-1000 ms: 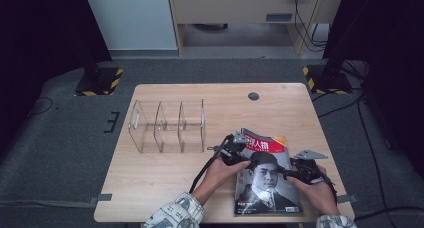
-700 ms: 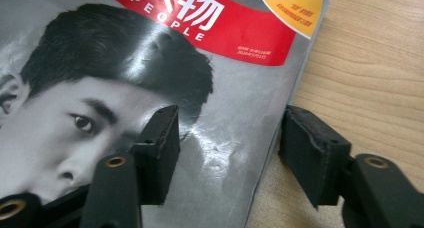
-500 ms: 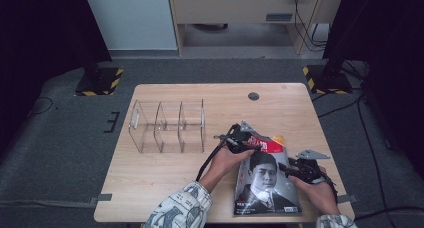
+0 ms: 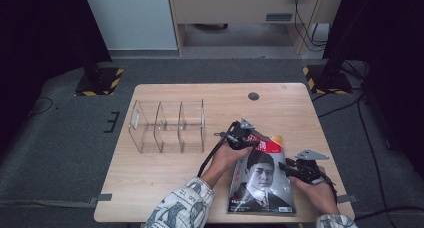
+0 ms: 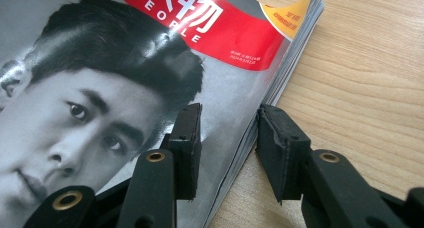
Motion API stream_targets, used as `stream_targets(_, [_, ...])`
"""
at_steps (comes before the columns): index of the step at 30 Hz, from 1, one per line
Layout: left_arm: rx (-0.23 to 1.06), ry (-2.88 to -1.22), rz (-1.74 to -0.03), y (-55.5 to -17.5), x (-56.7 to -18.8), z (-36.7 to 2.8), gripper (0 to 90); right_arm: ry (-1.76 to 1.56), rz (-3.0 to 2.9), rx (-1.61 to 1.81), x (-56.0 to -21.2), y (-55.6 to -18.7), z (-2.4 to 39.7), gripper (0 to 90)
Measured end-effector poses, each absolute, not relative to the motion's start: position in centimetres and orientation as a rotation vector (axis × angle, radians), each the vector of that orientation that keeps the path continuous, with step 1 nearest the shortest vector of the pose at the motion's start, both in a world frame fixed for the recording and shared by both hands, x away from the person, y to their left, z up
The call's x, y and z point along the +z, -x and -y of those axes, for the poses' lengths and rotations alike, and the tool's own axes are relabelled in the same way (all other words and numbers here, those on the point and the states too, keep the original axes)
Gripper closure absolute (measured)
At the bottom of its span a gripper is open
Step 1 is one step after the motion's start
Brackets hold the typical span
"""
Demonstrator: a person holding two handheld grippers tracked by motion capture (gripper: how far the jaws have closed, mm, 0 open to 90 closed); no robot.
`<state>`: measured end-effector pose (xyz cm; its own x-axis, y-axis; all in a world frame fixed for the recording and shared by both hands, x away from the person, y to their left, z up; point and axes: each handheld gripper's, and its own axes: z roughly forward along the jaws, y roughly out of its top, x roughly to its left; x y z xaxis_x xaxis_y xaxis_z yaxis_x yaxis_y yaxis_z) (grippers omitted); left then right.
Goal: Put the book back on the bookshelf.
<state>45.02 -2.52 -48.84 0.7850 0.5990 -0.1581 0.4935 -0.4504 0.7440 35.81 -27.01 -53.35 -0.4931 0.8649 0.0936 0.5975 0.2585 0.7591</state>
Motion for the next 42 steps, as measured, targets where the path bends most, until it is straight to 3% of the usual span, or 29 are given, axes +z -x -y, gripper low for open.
stream_targets(4, [0.169,-2.146,-0.791,-44.8,-48.7,2.7,75.6,-1.329,-2.199,1.077,-53.3,-35.8,26.9,62.1])
stream_targets(10, [0.137,-2.169,-0.784,-44.8,-48.3,2.7,75.9,-1.318,-2.2,1.059,-53.3,-36.0,26.7,62.4])
stream_targets(18, [0.15,-2.217,-0.75,-44.9,-48.7,3.3,69.9,-1.283,-2.205,1.055,-53.3,-35.9,26.6,62.8])
stream_targets(25, [0.144,-2.218,-0.771,-44.8,-48.4,3.5,78.9,-1.289,-2.201,1.052,-53.3,-36.0,26.6,61.8])
stream_targets(33, [0.188,-2.223,-0.764,-44.4,-48.1,3.5,81.6,-1.297,-2.196,1.051,-53.3,-36.1,26.6,60.5])
stream_targets(39, [0.196,-2.207,-0.773,-44.3,-47.8,3.5,82.3,-1.311,-2.185,1.047,-53.3,-36.1,26.5,57.3])
stream_targets(42, [0.195,-2.189,-0.769,-44.1,-47.6,3.5,82.7,-1.328,-2.183,1.054,-53.2,-36.2,26.6,50.7])
